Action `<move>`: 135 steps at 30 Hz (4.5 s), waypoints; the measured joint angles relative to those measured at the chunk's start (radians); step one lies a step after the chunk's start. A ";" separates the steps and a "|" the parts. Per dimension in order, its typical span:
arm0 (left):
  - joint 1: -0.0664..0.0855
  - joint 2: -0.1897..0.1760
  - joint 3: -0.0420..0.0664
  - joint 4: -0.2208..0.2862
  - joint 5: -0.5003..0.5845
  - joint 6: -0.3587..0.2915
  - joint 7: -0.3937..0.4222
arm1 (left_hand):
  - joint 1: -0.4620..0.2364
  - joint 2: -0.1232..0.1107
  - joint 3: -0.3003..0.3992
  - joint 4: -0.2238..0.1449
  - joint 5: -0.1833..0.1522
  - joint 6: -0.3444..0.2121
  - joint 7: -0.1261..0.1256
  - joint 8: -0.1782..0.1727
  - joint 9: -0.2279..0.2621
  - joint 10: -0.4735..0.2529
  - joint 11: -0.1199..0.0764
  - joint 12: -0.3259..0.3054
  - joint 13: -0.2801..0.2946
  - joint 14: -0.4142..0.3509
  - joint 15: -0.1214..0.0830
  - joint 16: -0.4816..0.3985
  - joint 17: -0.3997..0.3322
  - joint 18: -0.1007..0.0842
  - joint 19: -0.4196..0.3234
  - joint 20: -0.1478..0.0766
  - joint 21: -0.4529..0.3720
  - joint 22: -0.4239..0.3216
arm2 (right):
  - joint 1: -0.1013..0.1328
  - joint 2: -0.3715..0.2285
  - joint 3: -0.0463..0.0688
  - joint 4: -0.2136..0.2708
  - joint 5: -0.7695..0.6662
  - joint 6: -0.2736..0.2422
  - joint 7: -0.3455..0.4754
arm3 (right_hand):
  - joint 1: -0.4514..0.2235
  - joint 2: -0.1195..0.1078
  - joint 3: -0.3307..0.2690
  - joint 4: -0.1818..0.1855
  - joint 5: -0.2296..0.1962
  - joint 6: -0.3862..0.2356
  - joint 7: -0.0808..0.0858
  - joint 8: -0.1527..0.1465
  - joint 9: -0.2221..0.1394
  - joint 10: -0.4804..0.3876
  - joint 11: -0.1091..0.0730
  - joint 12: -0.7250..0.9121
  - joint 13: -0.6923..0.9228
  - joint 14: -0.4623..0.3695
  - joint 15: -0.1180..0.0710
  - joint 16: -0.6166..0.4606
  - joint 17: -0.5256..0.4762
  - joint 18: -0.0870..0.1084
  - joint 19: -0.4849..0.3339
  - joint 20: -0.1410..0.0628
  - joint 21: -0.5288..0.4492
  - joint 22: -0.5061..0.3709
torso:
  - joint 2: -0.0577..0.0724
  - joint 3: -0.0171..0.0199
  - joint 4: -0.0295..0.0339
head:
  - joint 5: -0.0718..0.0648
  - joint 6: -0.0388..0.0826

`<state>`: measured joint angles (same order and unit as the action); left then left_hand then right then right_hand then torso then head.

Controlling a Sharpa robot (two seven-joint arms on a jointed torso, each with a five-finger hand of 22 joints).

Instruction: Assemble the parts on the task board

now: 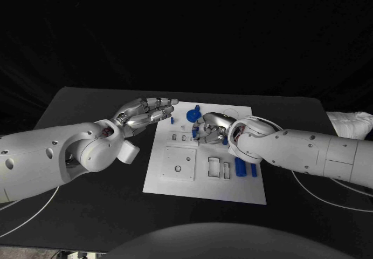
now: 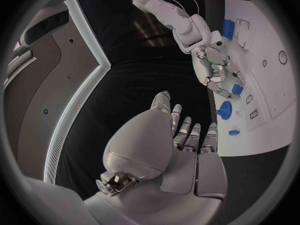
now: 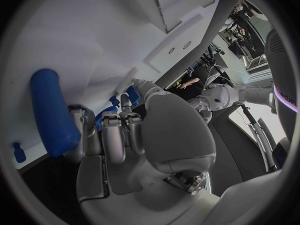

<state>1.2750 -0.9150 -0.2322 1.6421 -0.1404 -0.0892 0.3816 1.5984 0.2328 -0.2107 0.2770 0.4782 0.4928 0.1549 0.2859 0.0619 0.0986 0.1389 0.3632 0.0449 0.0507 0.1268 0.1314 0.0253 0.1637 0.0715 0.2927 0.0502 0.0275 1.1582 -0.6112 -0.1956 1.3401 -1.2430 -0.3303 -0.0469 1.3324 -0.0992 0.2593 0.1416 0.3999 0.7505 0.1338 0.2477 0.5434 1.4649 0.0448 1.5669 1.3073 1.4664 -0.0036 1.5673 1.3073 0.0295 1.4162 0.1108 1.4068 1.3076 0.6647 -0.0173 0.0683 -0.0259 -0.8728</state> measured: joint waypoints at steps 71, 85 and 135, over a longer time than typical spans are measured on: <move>0.270 0.185 0.003 -0.158 -0.570 0.026 -0.527 | -0.465 -0.049 -0.224 0.005 -0.415 0.426 -0.051 0.236 0.087 1.368 -0.096 1.206 1.263 1.416 -0.126 1.437 1.283 -0.001 1.064 -0.188 0.848 0.452 | 0.284 -0.393 -0.013 0.260 -0.089 -0.170 0.199 | -0.393 0.152 -0.469 0.150 -0.347 0.121 -0.041 0.123 -0.001 -0.002 -0.027 0.000 0.000 0.000 -0.025 0.000 0.000 -0.016 0.049 -0.027 0.160 0.000 | -0.020 0.0294 -0.0426 | 0.048 0.000; 0.315 0.461 0.003 -0.429 -0.621 0.484 -0.957 | -0.486 -0.006 -0.209 0.000 -0.296 0.461 -0.038 0.046 0.062 1.368 -0.093 1.206 1.263 1.417 -0.134 1.437 1.283 -0.102 1.356 -0.188 1.395 1.270 | 0.286 -0.380 -0.019 0.249 0.011 -0.096 0.128 | -0.357 0.198 -0.491 0.147 -0.339 0.098 -0.032 0.131 0.043 0.002 -0.023 0.000 0.000 -0.004 -0.021 0.000 0.000 -0.016 0.049 -0.027 0.160 0.000 | -0.028 0.0528 -0.0962 | 0.066 0.000; 0.171 0.621 0.005 -0.640 -0.721 0.590 -1.071 | -0.418 -0.018 -0.092 -0.001 -0.240 0.437 -0.083 0.195 0.484 1.368 -0.125 1.206 1.264 1.417 -0.156 1.437 1.282 -0.149 1.395 -0.209 1.518 1.280 | 0.281 -0.357 -0.035 0.213 0.072 0.062 0.039 | -0.265 0.255 -0.537 0.148 -0.177 0.076 -0.025 0.122 0.078 -0.002 -0.020 0.000 0.000 0.000 -0.018 0.000 0.001 -0.016 0.048 -0.019 0.160 0.000 | -0.045 0.0540 -0.1058 | 0.078 0.000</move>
<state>1.4459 -0.2942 -0.2275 1.0024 -0.8615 0.5007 -0.6892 1.1808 0.2153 -0.3029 0.2756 0.2378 0.9297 0.0723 0.4811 0.5458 1.4667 0.0137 1.5689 1.3087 1.4675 -0.0291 1.5683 1.3075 0.0150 1.4668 0.0834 1.5684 1.3078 1.4390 -0.9687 -0.2307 1.5527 -1.1712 -0.2678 -0.0077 1.0678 0.1560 -0.2773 0.2897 0.2229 0.8268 0.1089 0.3702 0.6213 1.4633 0.0253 1.5669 1.3073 1.4666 -0.0214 1.5673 1.3079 0.0139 1.4647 0.0914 1.5665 1.3081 0.6201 0.0367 -0.0376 0.0517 -0.8727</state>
